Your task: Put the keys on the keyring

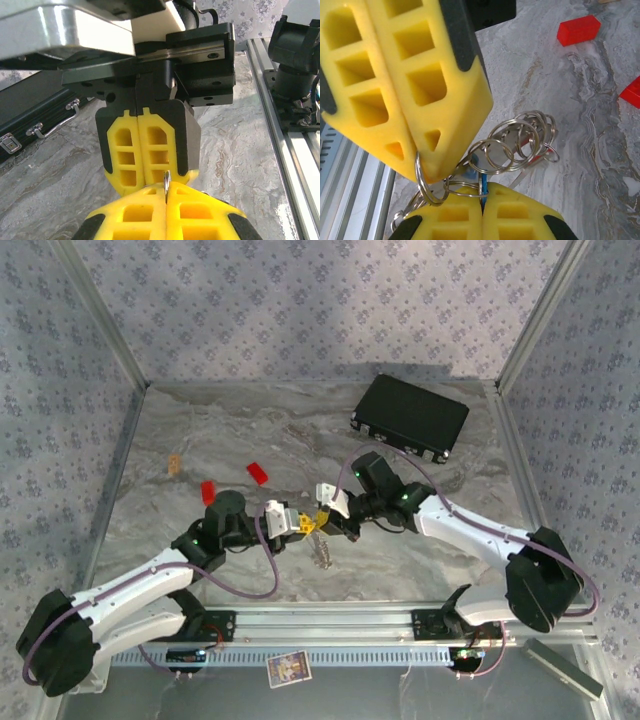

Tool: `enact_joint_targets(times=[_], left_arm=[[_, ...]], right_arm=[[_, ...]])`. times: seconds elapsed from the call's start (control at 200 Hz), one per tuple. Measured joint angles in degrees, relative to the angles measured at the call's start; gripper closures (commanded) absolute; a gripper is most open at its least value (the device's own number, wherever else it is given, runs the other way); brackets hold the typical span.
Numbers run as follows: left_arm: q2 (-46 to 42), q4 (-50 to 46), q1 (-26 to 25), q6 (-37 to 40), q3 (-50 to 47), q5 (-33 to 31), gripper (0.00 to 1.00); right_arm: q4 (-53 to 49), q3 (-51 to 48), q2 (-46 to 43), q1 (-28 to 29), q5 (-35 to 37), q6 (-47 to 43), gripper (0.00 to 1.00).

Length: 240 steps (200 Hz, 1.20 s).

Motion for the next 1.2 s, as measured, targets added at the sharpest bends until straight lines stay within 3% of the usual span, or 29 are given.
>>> enact_joint_targets(times=[0.545,0.675,0.77,0.854,1.034,1.199], left_arm=[[1.9,-1.0,0.0,0.2,0.2,-2.8,1.00],[1.9,-0.9,0.0,0.3,0.5,-3.4,0.90],[1.9,-0.9,0.0,0.6,0.6,-3.7,0.74],[1.9,-0.9,0.0,0.5,0.6,-4.1,0.66],[-0.3,-2.1,0.0,0.7,0.6,-6.8,0.61],[-7.9,-2.7,0.0,0.6,0.6,-14.8,0.60]], right_arm=[[-3.8,-0.4,-6.4,-0.4,4.0,-1.1,1.00],[-5.0,-0.4,-6.9,-0.4,4.8,-1.7,1.00],[-5.4,-0.4,-6.9,-0.4,5.5,-1.8,1.00],[-6.0,-0.4,-6.9,-0.4,6.3,-2.0,1.00],[-7.6,0.1,-7.1,-0.1,8.0,-2.1,1.00],[-8.3,2.3,-6.5,1.4,8.8,-2.1,1.00]])
